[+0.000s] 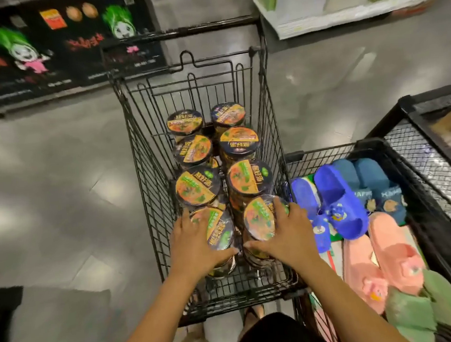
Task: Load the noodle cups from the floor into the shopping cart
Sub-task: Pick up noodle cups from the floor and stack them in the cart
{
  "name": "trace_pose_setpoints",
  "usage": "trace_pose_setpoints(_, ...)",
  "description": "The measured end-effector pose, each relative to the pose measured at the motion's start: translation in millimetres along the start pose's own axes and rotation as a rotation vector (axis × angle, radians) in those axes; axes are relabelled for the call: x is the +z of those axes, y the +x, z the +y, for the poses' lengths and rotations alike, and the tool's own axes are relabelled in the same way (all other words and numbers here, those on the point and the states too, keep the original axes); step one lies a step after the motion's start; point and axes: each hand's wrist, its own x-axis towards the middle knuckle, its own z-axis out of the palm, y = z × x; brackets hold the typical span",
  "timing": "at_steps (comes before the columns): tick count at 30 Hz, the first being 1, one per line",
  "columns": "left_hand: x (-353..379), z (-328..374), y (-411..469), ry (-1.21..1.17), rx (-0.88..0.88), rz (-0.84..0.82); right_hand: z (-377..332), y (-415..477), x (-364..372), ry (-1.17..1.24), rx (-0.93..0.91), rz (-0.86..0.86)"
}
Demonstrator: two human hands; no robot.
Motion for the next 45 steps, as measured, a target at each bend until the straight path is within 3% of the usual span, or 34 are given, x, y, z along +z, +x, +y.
trace_pose_setpoints(6,-7,5,-8,0.024,-0.040,0.037,-1,0,-11,-0.011,0.005,-0.037)
trace_pose_setpoints(10,-11,-3,-23,-0.041,-0.052,0.079,-13,-8,-20,-0.020,-0.009,0.035)
trace_pose_setpoints(13,-15,-20,-45,-0.059,-0.111,0.120,-31,-20,-19,-0.050,-0.136,0.094)
trace_pose_setpoints(20,-12,-108,-130,-0.141,-0.330,0.186,-124,-81,10,-0.230,-0.433,-0.036)
trace_pose_setpoints(34,66,-330,-445,-0.312,-1.084,0.257,-369,-306,176,-0.415,-1.208,-0.331)
trace_pose_setpoints(45,159,-348,-635,-0.575,-1.729,0.342,-467,-499,267,-0.668,-1.804,-0.488)
